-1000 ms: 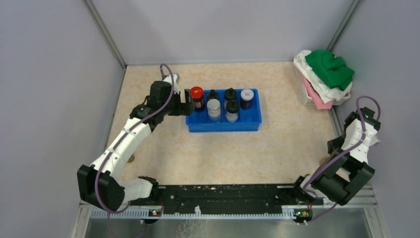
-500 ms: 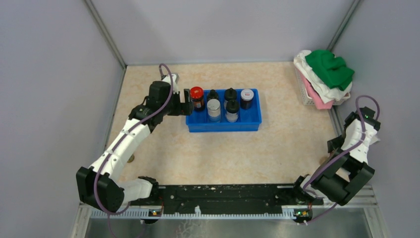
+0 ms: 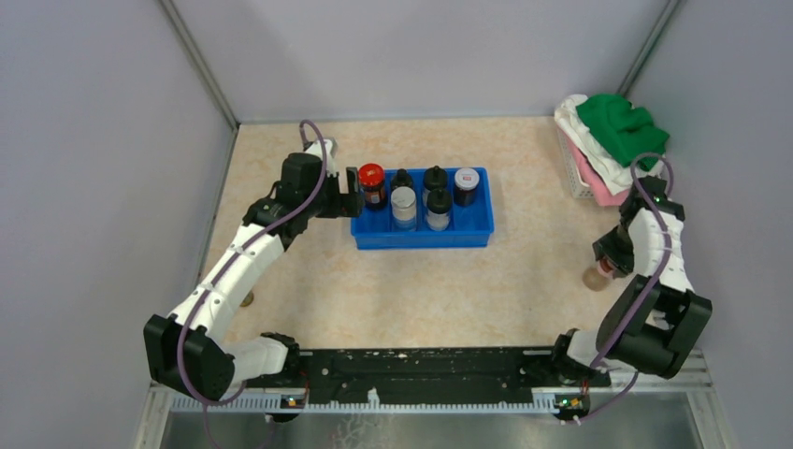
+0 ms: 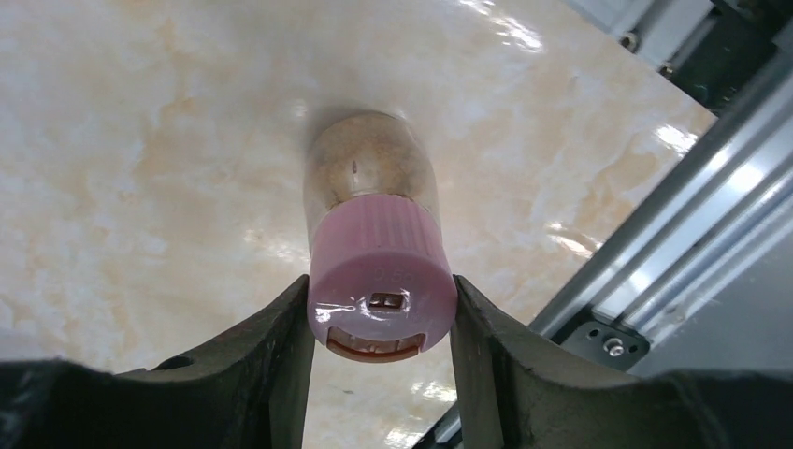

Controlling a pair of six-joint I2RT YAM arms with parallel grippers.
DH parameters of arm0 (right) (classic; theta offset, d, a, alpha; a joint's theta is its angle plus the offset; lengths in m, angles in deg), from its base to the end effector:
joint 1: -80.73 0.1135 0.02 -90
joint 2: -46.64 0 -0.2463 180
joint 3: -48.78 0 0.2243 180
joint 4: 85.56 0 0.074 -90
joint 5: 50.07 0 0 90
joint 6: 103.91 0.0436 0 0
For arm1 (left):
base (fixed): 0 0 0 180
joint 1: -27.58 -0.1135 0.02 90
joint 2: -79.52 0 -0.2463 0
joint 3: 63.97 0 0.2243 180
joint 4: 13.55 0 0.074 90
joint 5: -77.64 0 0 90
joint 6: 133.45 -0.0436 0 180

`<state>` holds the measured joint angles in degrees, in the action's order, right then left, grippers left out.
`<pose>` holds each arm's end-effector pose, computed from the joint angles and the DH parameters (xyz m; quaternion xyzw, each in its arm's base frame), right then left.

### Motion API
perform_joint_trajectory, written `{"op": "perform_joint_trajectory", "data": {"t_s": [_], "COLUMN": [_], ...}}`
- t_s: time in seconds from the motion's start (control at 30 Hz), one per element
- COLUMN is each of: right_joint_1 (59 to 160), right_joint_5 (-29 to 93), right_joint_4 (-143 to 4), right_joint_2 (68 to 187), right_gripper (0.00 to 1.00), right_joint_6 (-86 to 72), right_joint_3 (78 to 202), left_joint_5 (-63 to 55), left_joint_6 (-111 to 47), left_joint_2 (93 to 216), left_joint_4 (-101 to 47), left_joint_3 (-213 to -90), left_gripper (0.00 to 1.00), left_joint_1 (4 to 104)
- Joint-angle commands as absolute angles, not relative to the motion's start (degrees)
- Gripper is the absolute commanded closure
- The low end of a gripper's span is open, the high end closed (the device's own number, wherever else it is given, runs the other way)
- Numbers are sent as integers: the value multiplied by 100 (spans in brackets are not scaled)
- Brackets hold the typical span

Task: Organize the condiment bottles
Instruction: Pick up the bottle from the corner of the board.

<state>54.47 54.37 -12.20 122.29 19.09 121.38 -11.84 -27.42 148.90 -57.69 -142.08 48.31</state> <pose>0.1837 -0.1028 0.2272 0.5000 0.8489 -0.1177 0.1245 0.2344 -0.0891 0.3099 0.0385 0.8878 -0.1484 0.4339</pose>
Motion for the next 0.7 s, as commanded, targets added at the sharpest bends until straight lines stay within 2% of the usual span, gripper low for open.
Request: {"op": "perform_joint_trajectory", "data": {"t_s": [0.0,0.37,0.67], "right_joint_1": [6084,7951,8785], "right_joint_5": [4998,5367,5498], "right_joint_4": [-1868,-2672,-3401], "right_joint_2": [12631,13453,13148], "right_gripper": [100,100,100], "right_joint_6": [2169,1959,1627], "right_joint_3": [12558,13246,12689], "left_joint_5": [-1453,-1956,-2346], "left_joint_6": [-2862,-2903,-2801], "left_joint_2": [14816,15000,14967], "left_joint_4": [-5640,-5811,-5947], "left_joint_3": [-14408,-14548,-14562], "left_gripper": [1,1,1], "left_joint_1": [4814,4814,4767]}}
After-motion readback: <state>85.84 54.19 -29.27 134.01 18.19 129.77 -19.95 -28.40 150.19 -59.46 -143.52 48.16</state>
